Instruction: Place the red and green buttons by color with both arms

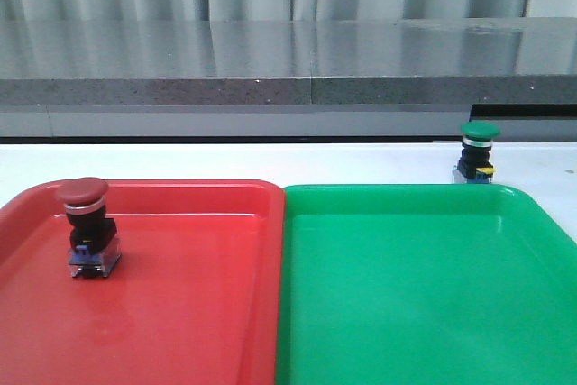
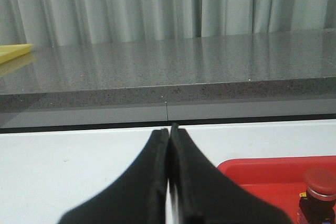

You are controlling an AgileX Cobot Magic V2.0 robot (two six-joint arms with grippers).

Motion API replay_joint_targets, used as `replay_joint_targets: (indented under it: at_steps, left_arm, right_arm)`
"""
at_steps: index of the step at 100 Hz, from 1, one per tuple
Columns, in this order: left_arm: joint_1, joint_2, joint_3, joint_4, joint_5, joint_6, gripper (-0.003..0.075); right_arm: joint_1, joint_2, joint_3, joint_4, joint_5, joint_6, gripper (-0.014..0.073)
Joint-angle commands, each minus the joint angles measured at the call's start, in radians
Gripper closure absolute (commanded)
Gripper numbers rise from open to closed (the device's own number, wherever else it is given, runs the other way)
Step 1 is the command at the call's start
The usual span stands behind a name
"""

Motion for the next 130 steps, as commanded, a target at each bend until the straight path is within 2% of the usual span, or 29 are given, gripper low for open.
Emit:
replay_joint_targets:
  at_steps: [1, 53, 77, 94, 130]
  left_arm:
    - [0.000, -0.033, 0.011, -0.010, -0.072, -0.009, 0.0741]
    - [0.000, -0.033, 0.011, -0.010, -0.072, -0.009, 0.0741]
    - [0.000, -0.033, 0.011, -0.010, -0.072, -0.009, 0.0741]
    - [0.000, -0.033, 0.011, -0.010, -0.072, -0.009, 0.0741]
    - [0.000, -0.033, 0.011, -0.010, -0.072, -0.009, 0.0741]
  right_arm:
    - [-0.005, -0.016, -0.018, -0.006, -0.083, 0.003, 0.0658]
    - [-0.005, -0.016, -0.052, -0.006, -0.071, 0.003, 0.0658]
    - [-0.005, 0.019, -0.189, -0.006, 0.140, 0.003, 0.0658]
    - [-0.005, 0.119, -0.314, -0.006, 0.284, 0.003, 0.0658]
    - [-0.005, 0.502, -0.567, -0.012, 0.422, 0.003, 0.0658]
